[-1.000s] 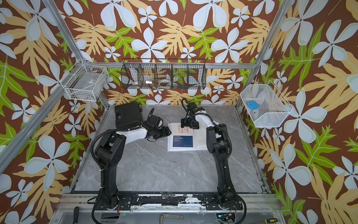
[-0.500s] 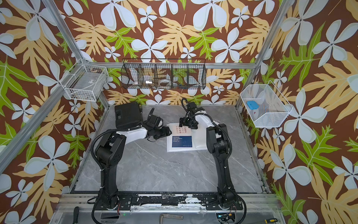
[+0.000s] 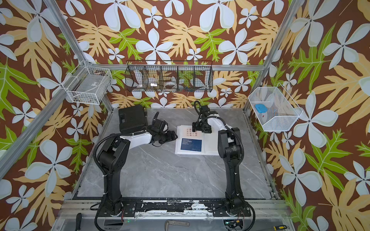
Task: Place the photos into the photo albums
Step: Insert the photo into the photo album.
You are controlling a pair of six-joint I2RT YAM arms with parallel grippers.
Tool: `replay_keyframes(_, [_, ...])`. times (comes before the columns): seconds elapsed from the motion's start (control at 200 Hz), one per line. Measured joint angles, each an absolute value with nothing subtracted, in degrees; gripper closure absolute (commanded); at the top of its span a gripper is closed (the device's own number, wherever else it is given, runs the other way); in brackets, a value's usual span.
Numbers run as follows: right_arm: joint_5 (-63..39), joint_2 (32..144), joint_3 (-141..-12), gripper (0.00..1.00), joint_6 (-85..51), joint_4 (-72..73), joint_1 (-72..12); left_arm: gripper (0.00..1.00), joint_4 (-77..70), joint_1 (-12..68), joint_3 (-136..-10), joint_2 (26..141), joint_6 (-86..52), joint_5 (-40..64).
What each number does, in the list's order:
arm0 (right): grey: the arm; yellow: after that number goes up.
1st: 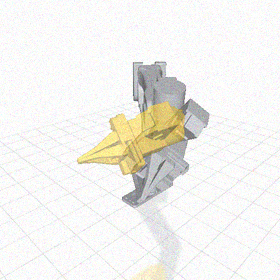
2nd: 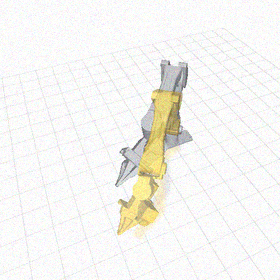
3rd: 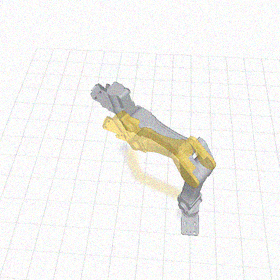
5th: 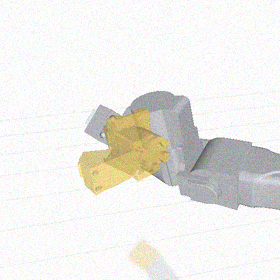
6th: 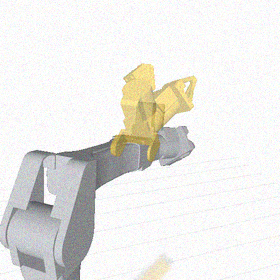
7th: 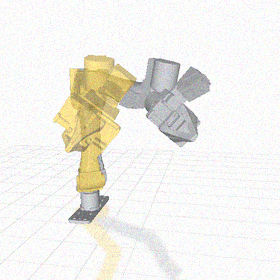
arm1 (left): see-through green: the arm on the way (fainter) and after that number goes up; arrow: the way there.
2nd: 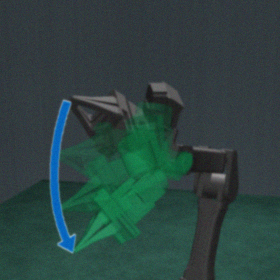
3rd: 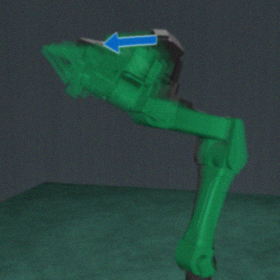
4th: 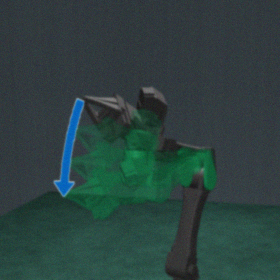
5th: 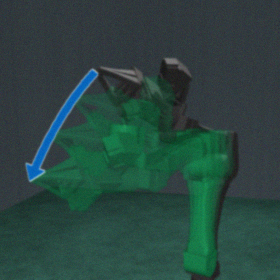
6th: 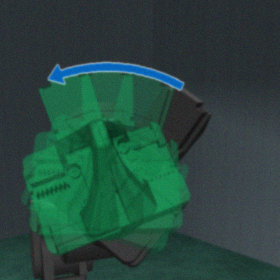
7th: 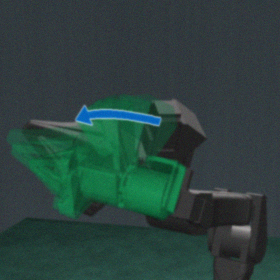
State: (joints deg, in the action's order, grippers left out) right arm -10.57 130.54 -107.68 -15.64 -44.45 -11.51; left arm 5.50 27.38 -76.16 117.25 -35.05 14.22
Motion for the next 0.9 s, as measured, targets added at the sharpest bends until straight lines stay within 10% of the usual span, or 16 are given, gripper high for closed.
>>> replay_keyframes(0.576, [-1.8, 124.5, -105.2, 0.05, -12.1, -48.8, -6.5, 0.14, 7.5, 28.5, -79.3, 118.2, -32.6, 13.0])
replay_keyframes(0.896, [-10.3, 118.2, -95.9, 0.22, -16.5, -41.2, -9.0, 0.03, 5.8, 28.2, -82.6, 121.5, -31.0, 18.0])
